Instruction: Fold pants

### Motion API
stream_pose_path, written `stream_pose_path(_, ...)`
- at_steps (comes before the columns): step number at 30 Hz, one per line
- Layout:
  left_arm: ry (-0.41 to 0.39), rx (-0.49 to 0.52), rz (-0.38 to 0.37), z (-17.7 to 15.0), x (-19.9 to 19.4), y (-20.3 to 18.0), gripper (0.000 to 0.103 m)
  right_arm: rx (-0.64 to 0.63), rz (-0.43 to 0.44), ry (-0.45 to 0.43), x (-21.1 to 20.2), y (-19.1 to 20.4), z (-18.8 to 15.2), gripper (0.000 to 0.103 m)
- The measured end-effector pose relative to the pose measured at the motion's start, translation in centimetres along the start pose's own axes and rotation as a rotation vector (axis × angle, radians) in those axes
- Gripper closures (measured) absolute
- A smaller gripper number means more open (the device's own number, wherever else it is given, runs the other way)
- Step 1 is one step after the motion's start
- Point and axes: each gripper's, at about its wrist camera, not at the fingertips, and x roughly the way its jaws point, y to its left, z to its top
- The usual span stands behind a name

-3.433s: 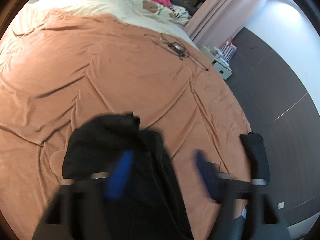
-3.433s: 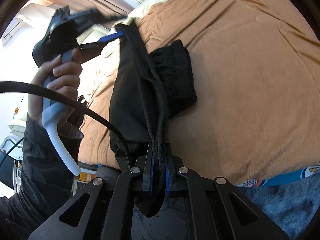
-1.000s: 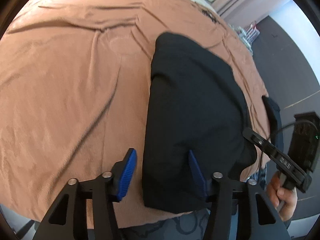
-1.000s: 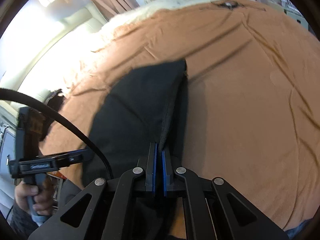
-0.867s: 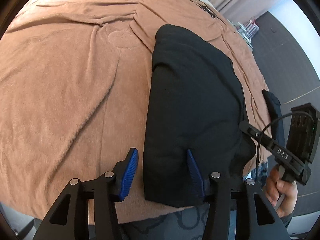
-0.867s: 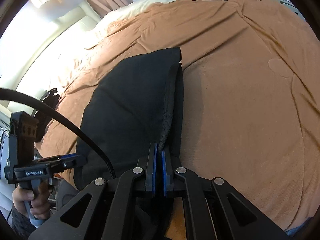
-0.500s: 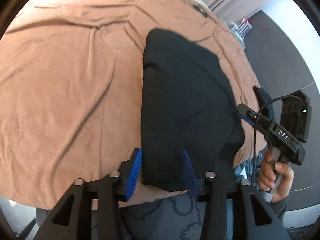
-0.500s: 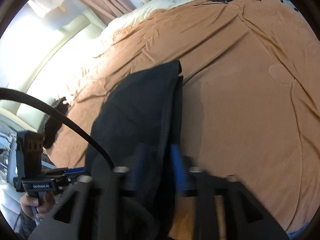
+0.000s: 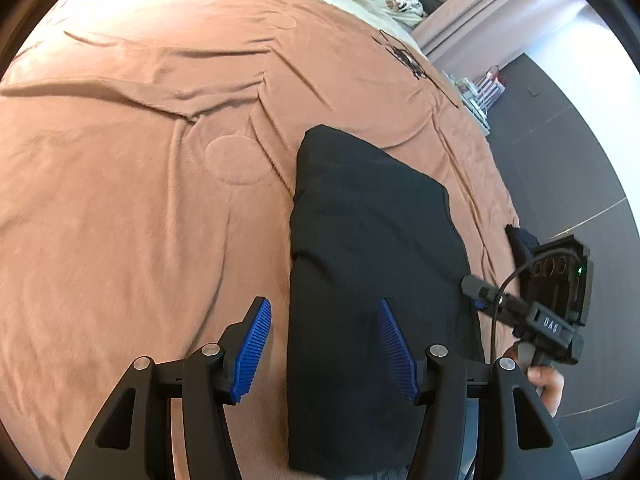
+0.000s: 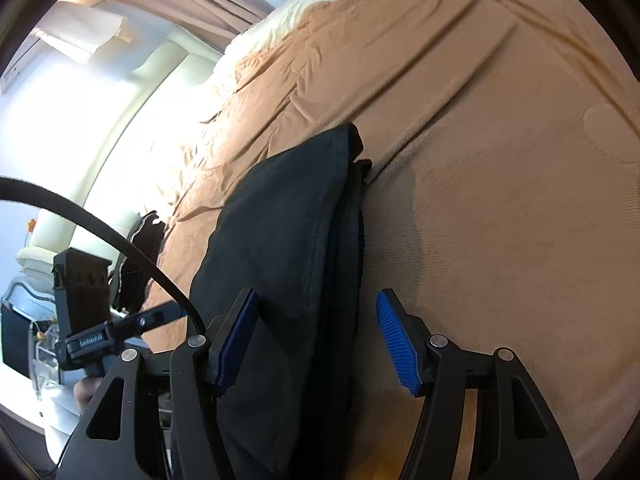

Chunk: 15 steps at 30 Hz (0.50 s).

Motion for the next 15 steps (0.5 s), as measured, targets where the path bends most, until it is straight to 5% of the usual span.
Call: stream_pose_path(15,0.046,-0.04,-0.077,3.4,4.9,1.0,0.045,0.043,0.101,0.05,2.6,-3.5,2.3,0.043)
